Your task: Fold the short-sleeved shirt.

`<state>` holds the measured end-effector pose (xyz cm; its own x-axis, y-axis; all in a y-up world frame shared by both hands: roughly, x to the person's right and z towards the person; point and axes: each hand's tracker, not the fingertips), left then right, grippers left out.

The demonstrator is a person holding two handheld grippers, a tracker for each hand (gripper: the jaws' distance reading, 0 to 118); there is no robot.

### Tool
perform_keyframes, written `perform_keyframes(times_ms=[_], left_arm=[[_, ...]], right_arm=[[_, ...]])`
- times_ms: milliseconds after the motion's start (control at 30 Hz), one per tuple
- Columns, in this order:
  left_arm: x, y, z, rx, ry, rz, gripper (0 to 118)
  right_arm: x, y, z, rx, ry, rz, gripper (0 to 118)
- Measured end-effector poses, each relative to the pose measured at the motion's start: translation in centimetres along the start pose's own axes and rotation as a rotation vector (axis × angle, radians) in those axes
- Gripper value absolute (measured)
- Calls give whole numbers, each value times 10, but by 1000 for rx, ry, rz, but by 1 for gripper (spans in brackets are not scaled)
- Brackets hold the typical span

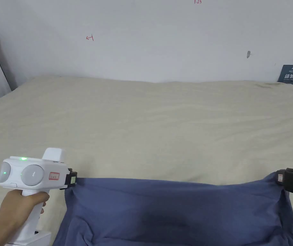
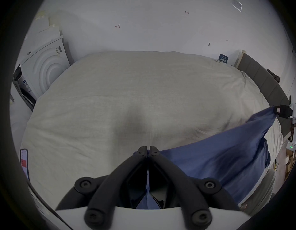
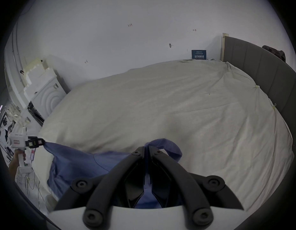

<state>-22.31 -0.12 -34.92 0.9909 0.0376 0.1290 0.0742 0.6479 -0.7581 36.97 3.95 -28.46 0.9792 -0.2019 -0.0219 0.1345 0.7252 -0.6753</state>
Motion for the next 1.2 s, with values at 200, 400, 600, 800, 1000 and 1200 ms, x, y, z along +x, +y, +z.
perform_keyframes(times_ms=[200,400,600,800,1000,1200], left_arm=[[1,-24,39,19,-5,-6,0],[6,-66,58,-8,-12,-5,0],[14,-119,47,-90,-4,10,0],[17,-161,30,-166,13,8,0],[16,-176,15,-198,24,37,0],[21,-171,17,-207,38,6,0]], right_arm=[[4,-32,45,12,34,-5,3],[11,-76,62,-10,24,-12,3],[21,-127,54,-76,-28,-57,3],[28,-171,32,-145,-77,-104,3],[28,-195,9,-200,-142,-111,3],[34,-198,6,-194,-158,-133,3]])
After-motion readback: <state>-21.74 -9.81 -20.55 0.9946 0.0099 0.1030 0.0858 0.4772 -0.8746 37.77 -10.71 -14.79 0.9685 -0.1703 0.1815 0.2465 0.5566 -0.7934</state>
